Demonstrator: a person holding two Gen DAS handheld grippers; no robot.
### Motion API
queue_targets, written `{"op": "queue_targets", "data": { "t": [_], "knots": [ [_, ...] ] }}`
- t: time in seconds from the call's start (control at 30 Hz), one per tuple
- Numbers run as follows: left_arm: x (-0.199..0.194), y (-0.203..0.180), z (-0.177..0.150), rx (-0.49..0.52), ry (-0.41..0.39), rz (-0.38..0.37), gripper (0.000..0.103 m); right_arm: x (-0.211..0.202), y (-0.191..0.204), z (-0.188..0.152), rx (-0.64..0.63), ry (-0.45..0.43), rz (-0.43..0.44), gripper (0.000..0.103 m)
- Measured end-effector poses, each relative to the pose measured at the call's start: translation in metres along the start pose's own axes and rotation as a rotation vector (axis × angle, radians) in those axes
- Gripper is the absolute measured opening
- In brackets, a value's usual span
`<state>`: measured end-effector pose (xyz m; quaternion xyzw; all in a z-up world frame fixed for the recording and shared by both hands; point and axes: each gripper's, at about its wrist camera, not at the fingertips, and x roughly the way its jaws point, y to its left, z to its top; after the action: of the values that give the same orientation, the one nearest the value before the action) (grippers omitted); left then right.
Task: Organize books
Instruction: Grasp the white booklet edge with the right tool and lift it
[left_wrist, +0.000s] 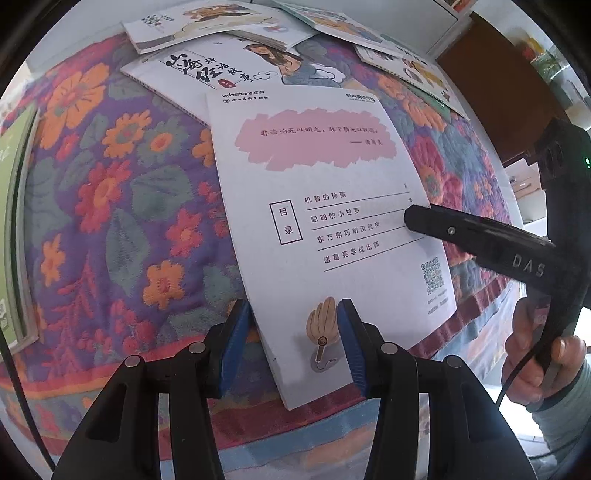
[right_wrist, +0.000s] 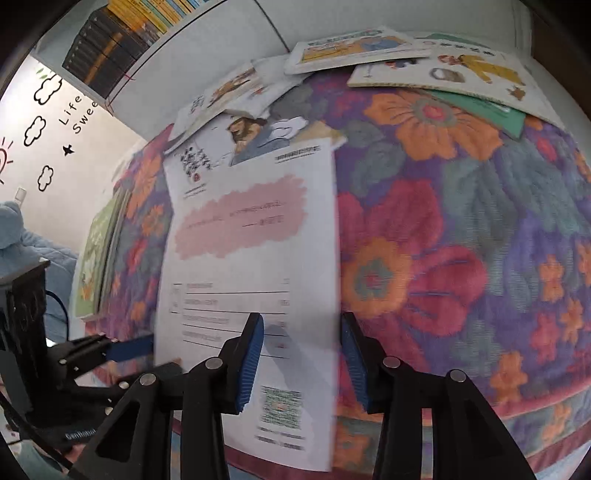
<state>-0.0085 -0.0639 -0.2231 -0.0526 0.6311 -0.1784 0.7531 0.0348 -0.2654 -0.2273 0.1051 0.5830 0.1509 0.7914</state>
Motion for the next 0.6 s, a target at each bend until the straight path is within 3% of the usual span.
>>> {"op": "queue_targets", "data": {
  "t": [0.07, 0.13, 0.23, 0.3, 0.33, 0.37, 0.47, 0.6],
  "knots": [
    [-0.001, 0.0, -0.003, 0.006, -0.002, 0.015, 0.045, 0.0, 0.003, -0.002, 0.001, 0.009, 0.011, 0.046],
    [-0.002, -0.001, -0.006, 0.017, -0.009, 0.031, 0.045, -0.001, -0.002, -0.002, 0.048, 0.034, 0.074, 0.046],
    [-0.008, 0.008, -0.01, 0.011, -0.013, -0.001, 0.045, -0.017, -0.027, -0.005, 0.2, 0.04, 0.307, 0.046],
    [-0.01, 0.013, -0.011, -0.007, -0.012, -0.066, 0.045, -0.032, -0.041, -0.009, 0.315, 0.02, 0.572, 0.045],
    [-0.011, 0.015, -0.012, -0.014, -0.012, -0.088, 0.045, -0.037, -0.042, -0.011, 0.343, 0.006, 0.654, 0.045],
    [-0.011, 0.018, -0.012, -0.026, -0.013, -0.11, 0.045, -0.041, -0.04, -0.011, 0.341, -0.006, 0.674, 0.045],
    [-0.011, 0.025, -0.014, -0.046, -0.013, -0.134, 0.045, -0.035, -0.025, -0.004, 0.278, -0.001, 0.539, 0.045],
    [-0.012, 0.022, -0.014, -0.032, -0.011, -0.126, 0.045, -0.022, -0.012, 0.007, 0.29, -0.001, 0.514, 0.045]
  ]
}}
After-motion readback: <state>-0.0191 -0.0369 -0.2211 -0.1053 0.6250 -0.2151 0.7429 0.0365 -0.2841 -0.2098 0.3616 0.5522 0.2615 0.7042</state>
